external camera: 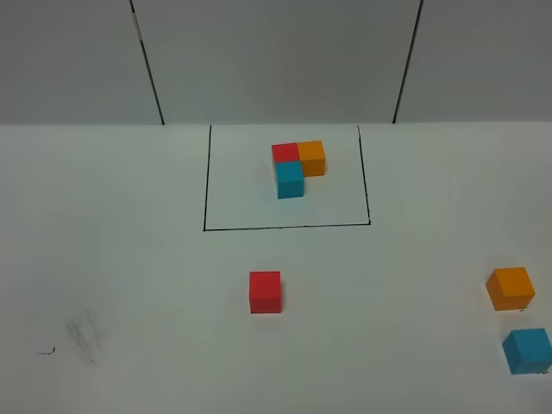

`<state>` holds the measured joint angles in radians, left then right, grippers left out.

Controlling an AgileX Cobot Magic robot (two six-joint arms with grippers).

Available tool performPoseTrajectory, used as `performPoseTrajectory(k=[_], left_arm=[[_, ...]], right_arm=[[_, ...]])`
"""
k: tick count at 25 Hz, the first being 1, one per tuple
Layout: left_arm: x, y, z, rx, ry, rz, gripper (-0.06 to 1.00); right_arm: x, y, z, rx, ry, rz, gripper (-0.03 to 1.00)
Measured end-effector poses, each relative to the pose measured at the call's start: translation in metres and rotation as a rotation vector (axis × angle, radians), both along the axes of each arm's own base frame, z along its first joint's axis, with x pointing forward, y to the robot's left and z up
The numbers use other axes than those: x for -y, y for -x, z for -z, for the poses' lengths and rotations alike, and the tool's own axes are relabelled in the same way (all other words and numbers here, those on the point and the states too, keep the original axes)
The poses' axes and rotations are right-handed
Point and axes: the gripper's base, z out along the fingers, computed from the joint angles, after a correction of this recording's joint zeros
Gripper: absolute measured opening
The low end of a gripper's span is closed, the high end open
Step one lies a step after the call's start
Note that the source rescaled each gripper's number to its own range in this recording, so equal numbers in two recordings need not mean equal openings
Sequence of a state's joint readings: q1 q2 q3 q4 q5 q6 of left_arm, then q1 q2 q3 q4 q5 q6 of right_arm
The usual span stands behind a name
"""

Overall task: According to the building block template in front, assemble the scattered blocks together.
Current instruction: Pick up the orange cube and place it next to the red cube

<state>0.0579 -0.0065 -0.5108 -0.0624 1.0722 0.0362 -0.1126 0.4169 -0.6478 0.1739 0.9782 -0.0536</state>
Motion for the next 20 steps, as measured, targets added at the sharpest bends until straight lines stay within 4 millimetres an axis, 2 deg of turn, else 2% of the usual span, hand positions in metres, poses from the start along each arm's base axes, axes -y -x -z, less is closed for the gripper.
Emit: performPoseTrajectory(k=[6,9,13,20], left_arm=[[0.000,0.000,0.000,0.000,0.000,0.000,0.79],[0.000,0.000,0.000,0.000,0.000,0.000,0.79],[0.000,0.000,0.000,0.000,0.000,0.000,0.79],[0.000,0.000,0.000,0.000,0.000,0.000,0.79]], right_arm=[[0.000,-0.043,-0.005,-0.150,0.026,-0.107,0.67],[0.002,-0.057,-0.004,-0.141,0.061,-0.132,0.67],[0.003,-0.063,-0.008,-0.079,0.073,-0.126,0.67],[0.002,-0.062,-0.007,-0.097,0.068,-0.134,0.67]])
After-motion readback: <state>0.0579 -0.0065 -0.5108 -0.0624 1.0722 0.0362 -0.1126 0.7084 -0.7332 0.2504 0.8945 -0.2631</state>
